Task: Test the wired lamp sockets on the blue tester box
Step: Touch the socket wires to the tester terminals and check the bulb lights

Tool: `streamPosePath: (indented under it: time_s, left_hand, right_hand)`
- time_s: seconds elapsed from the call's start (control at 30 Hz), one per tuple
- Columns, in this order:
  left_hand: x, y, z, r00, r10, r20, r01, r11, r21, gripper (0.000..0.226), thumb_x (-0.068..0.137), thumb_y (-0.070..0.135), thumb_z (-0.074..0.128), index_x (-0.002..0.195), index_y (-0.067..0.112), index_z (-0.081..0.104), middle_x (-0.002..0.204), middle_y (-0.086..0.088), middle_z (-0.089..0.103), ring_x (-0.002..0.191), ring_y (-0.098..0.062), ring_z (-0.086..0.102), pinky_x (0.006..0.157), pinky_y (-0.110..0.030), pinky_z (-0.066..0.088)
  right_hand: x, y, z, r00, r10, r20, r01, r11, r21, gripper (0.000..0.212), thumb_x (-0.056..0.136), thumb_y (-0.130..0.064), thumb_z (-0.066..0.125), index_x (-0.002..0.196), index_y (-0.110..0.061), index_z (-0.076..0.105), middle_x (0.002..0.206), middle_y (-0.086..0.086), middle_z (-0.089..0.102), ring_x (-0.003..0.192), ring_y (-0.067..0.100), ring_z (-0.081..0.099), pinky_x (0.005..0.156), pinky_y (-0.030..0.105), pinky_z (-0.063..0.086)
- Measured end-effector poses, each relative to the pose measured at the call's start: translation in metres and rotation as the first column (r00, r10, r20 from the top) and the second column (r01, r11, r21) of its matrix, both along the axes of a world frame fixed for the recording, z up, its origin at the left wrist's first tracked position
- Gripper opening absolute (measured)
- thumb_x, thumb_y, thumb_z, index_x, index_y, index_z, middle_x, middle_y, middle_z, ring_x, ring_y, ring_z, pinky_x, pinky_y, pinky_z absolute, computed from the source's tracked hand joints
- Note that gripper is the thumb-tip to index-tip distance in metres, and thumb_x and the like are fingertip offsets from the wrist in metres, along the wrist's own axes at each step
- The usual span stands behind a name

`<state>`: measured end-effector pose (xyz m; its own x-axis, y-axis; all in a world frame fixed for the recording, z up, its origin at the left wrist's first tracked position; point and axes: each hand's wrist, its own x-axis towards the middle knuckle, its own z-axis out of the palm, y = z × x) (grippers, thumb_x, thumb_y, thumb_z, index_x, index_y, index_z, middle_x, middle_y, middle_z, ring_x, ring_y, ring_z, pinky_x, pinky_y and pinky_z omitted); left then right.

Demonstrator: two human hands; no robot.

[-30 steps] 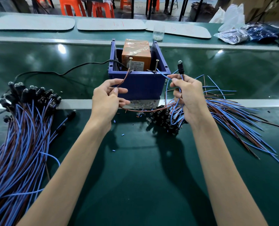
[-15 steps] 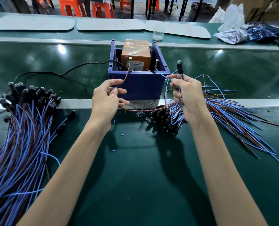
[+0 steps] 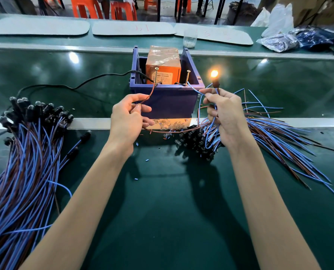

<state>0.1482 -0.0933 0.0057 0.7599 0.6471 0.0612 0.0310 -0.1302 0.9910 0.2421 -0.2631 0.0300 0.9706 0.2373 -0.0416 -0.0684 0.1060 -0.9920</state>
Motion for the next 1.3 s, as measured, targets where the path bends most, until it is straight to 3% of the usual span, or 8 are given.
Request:
streamPosePath:
  time_s: [0.43,0.83,1.03,1.17,1.23,1.3]
  left_hand:
    - [0.001,0.001,-0.001,1.000,0.002,-0.017,-0.002,1.000,0.027,0.037,0.100,0.001,0.036,0.100,0.028,0.060,0.083,0.002,0.061,0.048,-0.003,0.061,0.048,-0.011,0.044]
    - [-0.001,-0.001,0.002,0.999,-0.044,-0.019,0.044,0.999,0.004,0.038,0.101,0.002,0.035,0.099,0.029,0.061,0.084,0.001,0.062,0.050,-0.003,0.061,0.049,-0.012,0.044]
    - [-0.003,-0.010,0.007,0.976,-0.215,-0.027,0.213,0.975,-0.060,0.041,0.100,-0.001,0.032,0.090,0.022,0.064,0.077,0.003,0.061,0.051,-0.001,0.062,0.050,-0.010,0.044]
    - [-0.005,-0.012,0.011,0.959,-0.282,-0.033,0.271,0.943,-0.192,0.037,0.094,-0.001,0.035,0.080,0.017,0.064,0.076,0.004,0.072,0.064,-0.010,0.070,0.056,-0.013,0.050]
    - [-0.006,-0.010,0.014,0.958,-0.285,0.000,0.275,0.924,-0.266,0.032,0.091,0.004,0.034,0.080,0.016,0.063,0.079,0.001,0.074,0.069,-0.015,0.071,0.059,-0.017,0.051]
    - [-0.006,-0.007,0.016,0.959,-0.277,0.053,0.278,0.901,-0.333,0.032,0.092,0.010,0.032,0.082,0.015,0.062,0.079,-0.001,0.075,0.068,-0.016,0.071,0.059,-0.019,0.050]
  right_hand:
    - [-0.003,-0.001,0.002,1.000,0.006,0.003,-0.006,1.000,-0.030,0.026,0.094,-0.002,0.047,0.082,-0.013,0.067,0.064,-0.005,0.051,0.046,0.005,0.025,0.043,0.015,0.020]
    - [-0.003,-0.001,0.003,0.999,0.041,0.015,-0.041,0.999,-0.036,0.028,0.093,0.000,0.046,0.082,-0.013,0.068,0.060,-0.007,0.052,0.041,0.002,0.026,0.038,0.012,0.023]
    - [-0.008,0.001,0.010,0.981,0.182,0.064,-0.175,0.980,-0.099,0.029,0.094,-0.003,0.049,0.078,-0.016,0.069,0.058,-0.008,0.057,0.040,0.001,0.033,0.038,0.011,0.023]
    - [-0.016,0.001,0.018,0.970,0.218,0.109,-0.197,0.965,-0.173,0.027,0.099,-0.017,0.048,0.084,-0.021,0.071,0.068,-0.007,0.068,0.051,0.004,0.051,0.039,0.009,0.028]
    - [-0.018,0.000,0.024,0.972,0.177,0.155,-0.146,0.970,-0.193,0.031,0.101,-0.022,0.045,0.084,-0.022,0.071,0.078,-0.009,0.072,0.066,0.001,0.059,0.047,0.009,0.036]
    - [-0.019,-0.002,0.028,0.965,0.108,0.238,-0.042,0.963,-0.266,0.034,0.102,-0.028,0.044,0.083,-0.024,0.072,0.083,-0.015,0.070,0.072,-0.009,0.056,0.060,0.005,0.038]
